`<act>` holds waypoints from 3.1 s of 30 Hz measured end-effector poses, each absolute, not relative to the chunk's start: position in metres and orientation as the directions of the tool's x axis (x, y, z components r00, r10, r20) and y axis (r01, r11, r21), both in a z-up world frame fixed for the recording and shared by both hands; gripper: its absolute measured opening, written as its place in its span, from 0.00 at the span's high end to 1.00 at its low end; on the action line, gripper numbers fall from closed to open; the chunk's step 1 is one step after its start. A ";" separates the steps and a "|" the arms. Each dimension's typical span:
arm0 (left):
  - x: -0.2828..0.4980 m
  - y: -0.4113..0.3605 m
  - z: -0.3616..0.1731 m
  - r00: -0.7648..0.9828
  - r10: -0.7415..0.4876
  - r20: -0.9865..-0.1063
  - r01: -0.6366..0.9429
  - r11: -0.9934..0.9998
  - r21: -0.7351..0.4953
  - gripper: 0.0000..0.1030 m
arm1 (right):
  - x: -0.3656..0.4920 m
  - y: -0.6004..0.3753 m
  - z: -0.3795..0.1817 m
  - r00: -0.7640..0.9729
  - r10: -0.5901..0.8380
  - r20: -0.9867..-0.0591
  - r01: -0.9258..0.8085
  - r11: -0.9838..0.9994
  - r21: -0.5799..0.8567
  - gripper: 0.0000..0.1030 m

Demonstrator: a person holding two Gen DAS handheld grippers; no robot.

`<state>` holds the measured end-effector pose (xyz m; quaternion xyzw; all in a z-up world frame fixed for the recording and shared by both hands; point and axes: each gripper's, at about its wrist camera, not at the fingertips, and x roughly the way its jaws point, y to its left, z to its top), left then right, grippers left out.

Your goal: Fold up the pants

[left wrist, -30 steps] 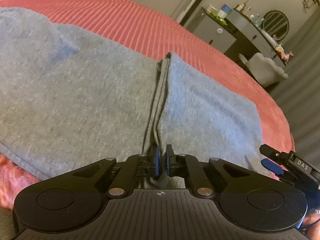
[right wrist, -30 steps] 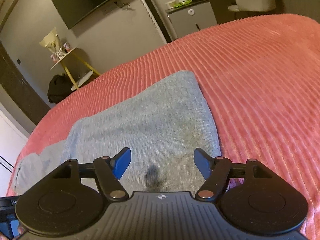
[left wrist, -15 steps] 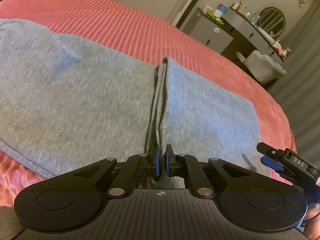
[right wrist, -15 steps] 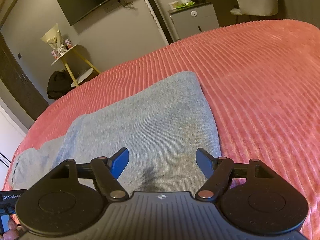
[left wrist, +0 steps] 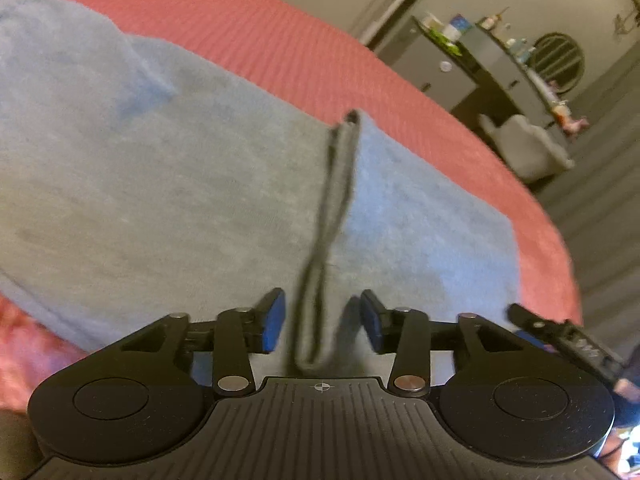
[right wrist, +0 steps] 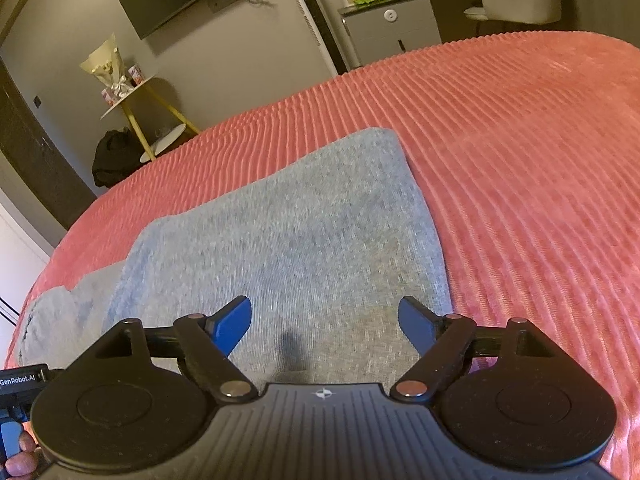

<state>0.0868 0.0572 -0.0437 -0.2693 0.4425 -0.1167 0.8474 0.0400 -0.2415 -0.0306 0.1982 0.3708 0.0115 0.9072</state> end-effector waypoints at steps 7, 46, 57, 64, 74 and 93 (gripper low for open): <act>0.101 0.048 -0.055 0.578 -0.471 -0.667 -0.017 0.810 -0.587 0.84 | 0.041 -0.239 -0.030 0.723 0.164 -0.671 0.115 0.929 0.351 0.18; 0.003 0.302 -0.087 0.806 -0.062 -0.589 -0.557 0.259 -0.789 0.36 | 0.054 -0.234 -0.037 0.689 0.230 -0.688 0.054 0.930 0.365 0.04; 0.029 0.316 -0.089 0.835 -0.007 -0.550 -0.516 0.336 -0.788 0.68 | 0.056 -0.232 -0.038 0.684 0.219 -0.696 0.045 0.939 0.340 0.04; 0.043 0.314 -0.088 0.809 0.005 -0.587 -0.544 0.381 -0.747 0.53 | 0.057 -0.233 -0.039 0.685 0.219 -0.695 0.045 0.939 0.340 0.04; 0.041 0.220 0.018 0.883 0.152 -0.444 -0.359 0.829 -0.429 0.81 | 0.052 -0.241 -0.034 0.707 0.244 -0.664 0.054 0.918 0.394 0.04; 0.037 -0.020 0.022 0.674 -0.444 -0.591 0.318 0.896 -0.311 0.44 | 0.022 -0.279 -0.015 0.800 0.384 -0.460 0.020 0.750 0.661 0.04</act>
